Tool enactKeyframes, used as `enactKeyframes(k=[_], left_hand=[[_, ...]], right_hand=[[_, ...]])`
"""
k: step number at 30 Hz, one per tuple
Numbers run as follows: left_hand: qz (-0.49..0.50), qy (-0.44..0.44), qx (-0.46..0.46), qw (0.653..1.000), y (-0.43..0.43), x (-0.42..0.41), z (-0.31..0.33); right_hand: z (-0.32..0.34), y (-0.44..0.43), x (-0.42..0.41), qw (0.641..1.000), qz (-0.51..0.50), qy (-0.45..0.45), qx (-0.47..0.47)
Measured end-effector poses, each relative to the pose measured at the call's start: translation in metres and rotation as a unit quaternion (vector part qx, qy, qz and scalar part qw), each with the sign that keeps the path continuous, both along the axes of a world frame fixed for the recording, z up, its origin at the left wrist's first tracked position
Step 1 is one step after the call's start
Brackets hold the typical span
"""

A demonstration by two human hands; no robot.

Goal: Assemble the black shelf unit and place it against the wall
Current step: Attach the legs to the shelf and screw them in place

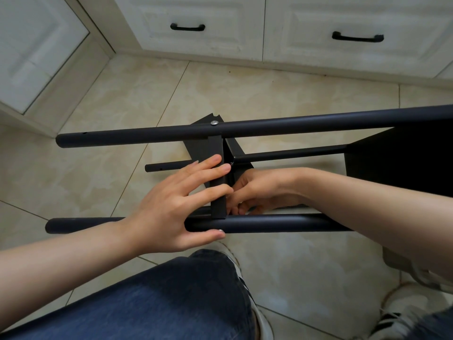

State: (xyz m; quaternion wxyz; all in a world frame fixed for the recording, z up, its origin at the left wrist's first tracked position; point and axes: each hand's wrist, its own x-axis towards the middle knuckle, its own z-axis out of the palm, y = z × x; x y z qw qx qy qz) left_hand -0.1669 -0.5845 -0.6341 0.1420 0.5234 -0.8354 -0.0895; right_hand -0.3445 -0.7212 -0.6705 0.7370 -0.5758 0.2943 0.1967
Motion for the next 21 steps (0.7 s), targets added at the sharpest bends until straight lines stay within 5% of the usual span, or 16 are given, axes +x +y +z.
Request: enactKeyframes(k=[17,21], left_hand=[[-0.006,-0.007,-0.002,1.000,0.0011,0.0014,-0.0006],[-0.006,-0.009,-0.004,1.000,0.0016,0.0022,-0.0012]], right_hand=[[0.0003,0.0039,0.0071,0.999,0.013,0.027,-0.036],[0.0013,-0.0001,0.0040,1.000,-0.001,0.018,0.018]])
